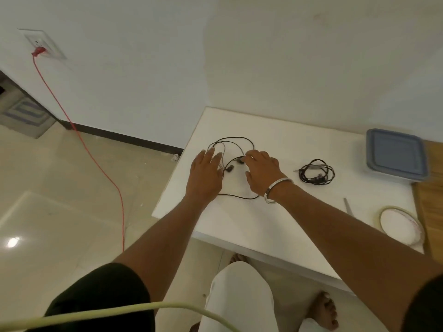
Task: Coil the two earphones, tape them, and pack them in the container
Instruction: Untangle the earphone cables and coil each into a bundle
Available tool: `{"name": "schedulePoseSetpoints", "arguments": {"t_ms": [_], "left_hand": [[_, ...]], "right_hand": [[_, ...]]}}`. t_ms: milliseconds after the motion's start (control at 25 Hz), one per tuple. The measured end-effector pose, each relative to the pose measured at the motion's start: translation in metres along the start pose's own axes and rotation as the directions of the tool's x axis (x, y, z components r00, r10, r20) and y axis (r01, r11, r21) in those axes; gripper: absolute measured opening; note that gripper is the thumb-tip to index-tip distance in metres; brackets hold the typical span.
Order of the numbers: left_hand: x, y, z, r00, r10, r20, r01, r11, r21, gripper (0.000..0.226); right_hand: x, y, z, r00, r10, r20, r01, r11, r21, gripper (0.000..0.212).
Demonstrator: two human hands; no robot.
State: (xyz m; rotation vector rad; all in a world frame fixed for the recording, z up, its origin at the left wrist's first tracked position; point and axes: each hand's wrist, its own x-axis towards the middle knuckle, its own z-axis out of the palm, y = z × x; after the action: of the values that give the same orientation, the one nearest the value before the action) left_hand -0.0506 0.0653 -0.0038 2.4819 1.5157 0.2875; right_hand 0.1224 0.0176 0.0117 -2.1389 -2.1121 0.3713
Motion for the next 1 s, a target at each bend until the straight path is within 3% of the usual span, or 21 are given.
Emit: {"name": "schedulePoseSetpoints", "arguments": {"t_ms": [320, 520, 680, 1000], "left_hand": [[-0.002, -0.009, 0.006, 1.0, 0.024, 0.001, -0.024, 0.997, -0.067, 0.033], [0.0, -0.009, 0.006, 0.999, 0.01, -0.047, -0.015, 0.993, -0.117, 0.028], [0.002, -0.011, 0.007, 0.999, -0.025, -0.044, 0.017, 0.985, -0.173, 0.03], [-0.001, -0.018, 0.005, 0.993, -0.106, -0.044, 0.094, 0.973, -0.211, 0.028]], "right_hand": [[0.014, -0.025, 0.02, 1.0, 0.002, 0.013, -0.002, 1.0, 0.019, 0.04], [0.021, -0.02, 0.021, 0.982, 0.154, -0.11, -0.146, 0.986, 0.082, 0.046], [0.025, -0.011, 0.023, 0.988, 0.142, -0.064, -0.138, 0.988, 0.063, 0.026], [0.025, -0.01, 0.027, 0.982, 0.17, -0.078, -0.16, 0.98, 0.119, 0.016]]}}
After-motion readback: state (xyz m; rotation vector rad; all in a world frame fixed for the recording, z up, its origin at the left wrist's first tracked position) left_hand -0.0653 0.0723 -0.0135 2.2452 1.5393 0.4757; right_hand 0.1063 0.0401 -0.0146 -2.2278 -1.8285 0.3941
